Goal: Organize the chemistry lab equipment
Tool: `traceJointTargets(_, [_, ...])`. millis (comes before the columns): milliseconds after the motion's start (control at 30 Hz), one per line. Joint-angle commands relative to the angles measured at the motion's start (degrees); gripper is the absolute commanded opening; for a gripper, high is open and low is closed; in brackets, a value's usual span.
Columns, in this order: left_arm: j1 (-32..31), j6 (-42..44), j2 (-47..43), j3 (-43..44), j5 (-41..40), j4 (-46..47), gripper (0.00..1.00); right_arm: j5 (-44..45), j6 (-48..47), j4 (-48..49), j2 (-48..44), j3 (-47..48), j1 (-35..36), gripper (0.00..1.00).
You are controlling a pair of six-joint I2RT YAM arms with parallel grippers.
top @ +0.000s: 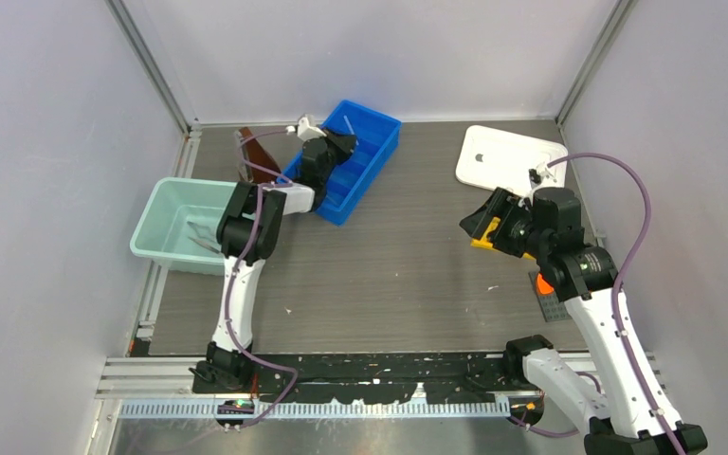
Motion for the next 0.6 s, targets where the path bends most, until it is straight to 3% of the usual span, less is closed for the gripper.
traceJointTargets(0, [0.0,1.8,2.2,1.5,-2.5,5.0,0.13,1.5,-2.3,1.3,1.3,1.1,0.2,0.78])
traceJointTargets(300, [0.1,4.1,0.8,0.9,-2.4,5.6,0.27,3.1,-3.5,0.7,2.9,1.8,0.3,0.79])
traceJointTargets(567, [0.0,7.8,-7.8,-4.2,-1.2,5.6,0.3,0.9,-2.2,-1.2,3.2,1.4,0.3,0.8])
